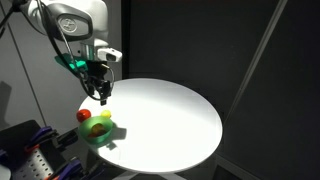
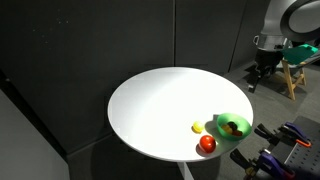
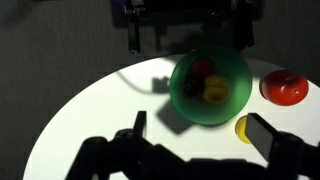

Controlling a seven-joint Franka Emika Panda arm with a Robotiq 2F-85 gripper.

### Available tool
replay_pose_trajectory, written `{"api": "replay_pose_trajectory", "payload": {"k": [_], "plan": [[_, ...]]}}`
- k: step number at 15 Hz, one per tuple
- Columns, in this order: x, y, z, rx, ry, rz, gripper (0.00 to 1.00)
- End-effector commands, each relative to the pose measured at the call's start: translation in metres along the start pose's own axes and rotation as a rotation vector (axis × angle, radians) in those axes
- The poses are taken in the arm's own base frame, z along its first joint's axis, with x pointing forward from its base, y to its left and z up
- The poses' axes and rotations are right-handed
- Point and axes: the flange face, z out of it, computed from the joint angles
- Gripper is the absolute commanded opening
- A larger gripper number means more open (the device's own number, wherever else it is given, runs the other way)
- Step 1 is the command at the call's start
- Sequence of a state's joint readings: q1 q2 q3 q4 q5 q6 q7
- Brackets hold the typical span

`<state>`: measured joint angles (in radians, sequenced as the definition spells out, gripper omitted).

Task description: Put the small orange in the bowl

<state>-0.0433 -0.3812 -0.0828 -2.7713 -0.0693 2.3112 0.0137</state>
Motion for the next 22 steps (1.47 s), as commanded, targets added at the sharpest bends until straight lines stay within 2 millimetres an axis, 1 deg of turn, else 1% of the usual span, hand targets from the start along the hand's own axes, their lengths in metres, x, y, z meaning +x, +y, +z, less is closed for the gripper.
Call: {"api": "replay_pose_trajectory", "payload": {"k": [1,12,14,19,20,22], "plan": [[-0.013,0.007,-0.018,0.02,-0.01,-0.026,1.0],[-0.027,0.007,-0.056,0.025,0.044,-0.035,1.0],[-0.033,0.013,-0.066,0.025,0.057,-0.025,1.0],[-0.046,0.021,-0.083,0.028,0.069,-0.008,1.0],[-0.036,0.014,-0.074,0.016,0.061,0.0,1.0],[-0.041,0.017,-0.079,0.019,0.067,0.006,1.0]]}}
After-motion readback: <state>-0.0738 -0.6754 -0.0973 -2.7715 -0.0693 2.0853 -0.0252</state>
